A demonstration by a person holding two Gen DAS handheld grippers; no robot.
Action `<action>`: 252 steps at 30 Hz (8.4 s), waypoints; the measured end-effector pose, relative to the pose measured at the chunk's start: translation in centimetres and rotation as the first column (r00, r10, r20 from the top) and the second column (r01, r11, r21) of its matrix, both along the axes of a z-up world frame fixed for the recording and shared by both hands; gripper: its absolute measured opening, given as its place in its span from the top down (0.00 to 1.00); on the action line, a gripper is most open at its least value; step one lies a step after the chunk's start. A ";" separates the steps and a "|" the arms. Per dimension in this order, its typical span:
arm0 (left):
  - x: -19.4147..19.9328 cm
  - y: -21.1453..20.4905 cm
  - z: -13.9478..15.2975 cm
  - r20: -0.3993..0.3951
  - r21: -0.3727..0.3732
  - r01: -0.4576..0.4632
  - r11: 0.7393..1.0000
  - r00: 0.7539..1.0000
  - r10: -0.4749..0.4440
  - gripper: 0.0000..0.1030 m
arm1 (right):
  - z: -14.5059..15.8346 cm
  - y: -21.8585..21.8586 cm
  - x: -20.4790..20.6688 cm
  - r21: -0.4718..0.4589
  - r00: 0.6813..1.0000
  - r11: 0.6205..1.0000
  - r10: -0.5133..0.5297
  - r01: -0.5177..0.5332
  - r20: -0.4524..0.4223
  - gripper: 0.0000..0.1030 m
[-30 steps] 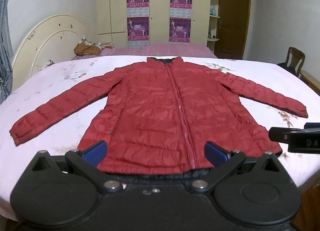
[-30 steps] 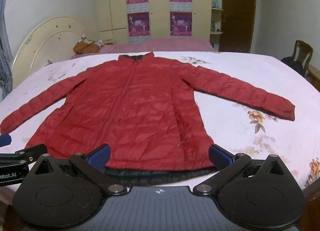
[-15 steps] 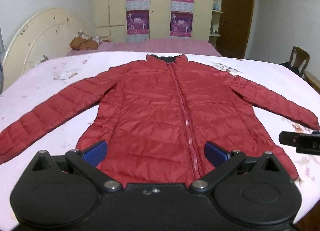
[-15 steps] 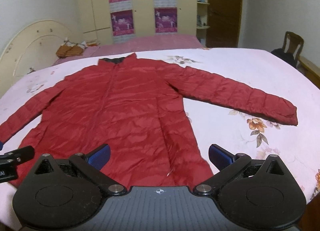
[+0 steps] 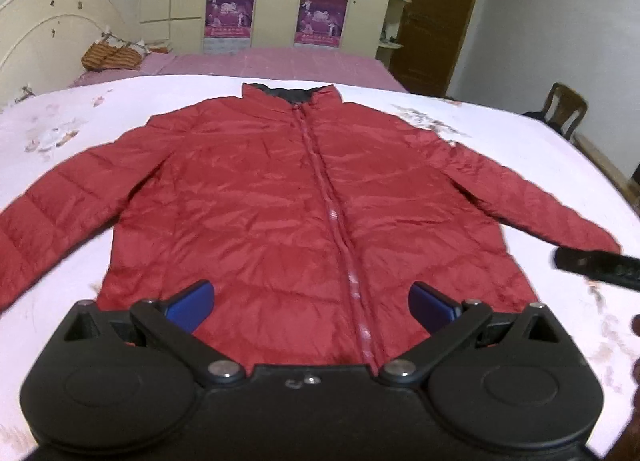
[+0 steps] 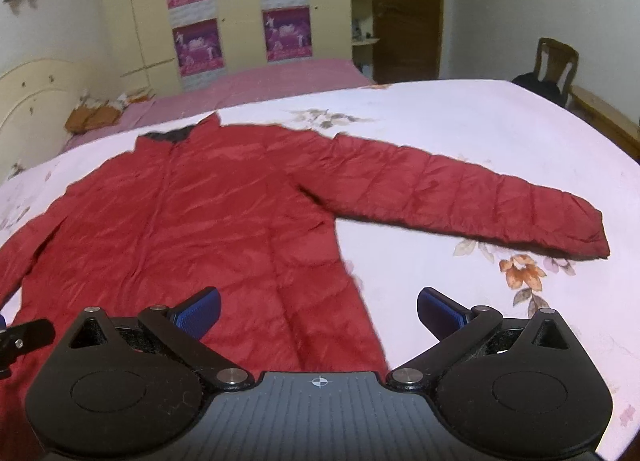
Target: Fold large clothes
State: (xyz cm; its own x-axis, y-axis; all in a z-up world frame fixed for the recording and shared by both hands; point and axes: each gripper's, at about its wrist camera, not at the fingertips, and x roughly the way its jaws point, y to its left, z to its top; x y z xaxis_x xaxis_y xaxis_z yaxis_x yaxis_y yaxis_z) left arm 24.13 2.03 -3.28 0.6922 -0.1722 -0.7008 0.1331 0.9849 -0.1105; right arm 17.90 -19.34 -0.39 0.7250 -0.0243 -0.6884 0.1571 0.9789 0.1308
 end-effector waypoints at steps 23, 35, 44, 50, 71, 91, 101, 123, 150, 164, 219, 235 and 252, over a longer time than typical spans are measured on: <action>9.7 -6.8 -3.6 0.005 0.052 0.047 0.998 0.999 -0.048 0.01 | -5.4 -21.8 2.7 0.211 0.865 0.843 -0.501 0.495 -0.028 0.35; 12.2 -8.5 -4.7 -0.024 0.098 0.004 0.995 1.000 -0.002 0.01 | -8.1 -27.3 1.2 0.480 0.788 0.682 -0.615 0.552 -0.032 0.35; 13.9 -6.5 -4.8 -0.070 0.097 -0.088 0.991 0.993 0.095 0.00 | -6.4 -29.3 2.6 0.363 0.773 0.720 -0.635 0.591 0.000 0.87; 13.9 -3.4 -4.3 -0.081 0.082 -0.201 0.976 0.975 0.207 0.00 | -1.1 -23.2 7.2 0.154 0.897 0.913 -0.402 0.378 0.183 0.91; 11.6 13.5 -3.4 -0.070 -0.090 -0.299 0.950 0.953 0.294 0.08 | -1.2 18.7 12.0 -0.008 0.854 0.855 0.518 -0.518 0.054 0.92; 15.9 11.8 -4.3 -0.079 -0.218 -0.140 0.966 0.989 0.125 0.19 | -2.8 19.9 13.1 -0.079 0.808 0.818 0.575 -0.569 0.127 0.25; 19.0 8.1 -4.9 -0.011 0.015 -0.097 0.995 0.995 0.097 0.83 | -2.5 4.0 14.3 0.002 0.980 0.983 0.181 -0.182 0.078 0.88; 20.0 8.4 -4.3 0.077 0.081 -0.187 0.979 0.980 0.181 0.45 | -3.7 -3.0 19.1 0.015 0.985 0.986 0.168 -0.168 0.047 0.89; 20.0 7.3 -4.0 0.135 0.152 -0.233 0.960 0.968 0.214 0.40 | -4.0 -5.0 23.3 0.014 0.972 0.975 0.219 -0.221 0.080 0.89; 20.2 5.1 -4.7 0.028 0.145 -0.096 0.985 0.995 0.093 0.41 | -4.1 -2.4 20.2 -0.061 0.963 0.961 0.268 -0.269 -0.027 0.89; -12.6 32.0 -6.1 -0.153 -0.568 -0.791 0.227 0.373 0.915 0.20 | -1.9 19.0 12.7 -0.134 0.815 0.807 0.579 -0.575 -0.007 0.23; -1.2 28.6 -1.9 0.142 -0.421 -0.695 0.583 0.584 0.799 0.90 | -2.5 13.2 15.5 -0.172 0.951 0.935 0.307 -0.309 -0.040 0.23; 17.1 3.6 -1.8 0.157 -0.154 -0.072 0.986 0.983 0.096 0.91 | -1.8 2.3 15.9 -0.095 0.996 0.991 0.091 -0.091 -0.008 0.23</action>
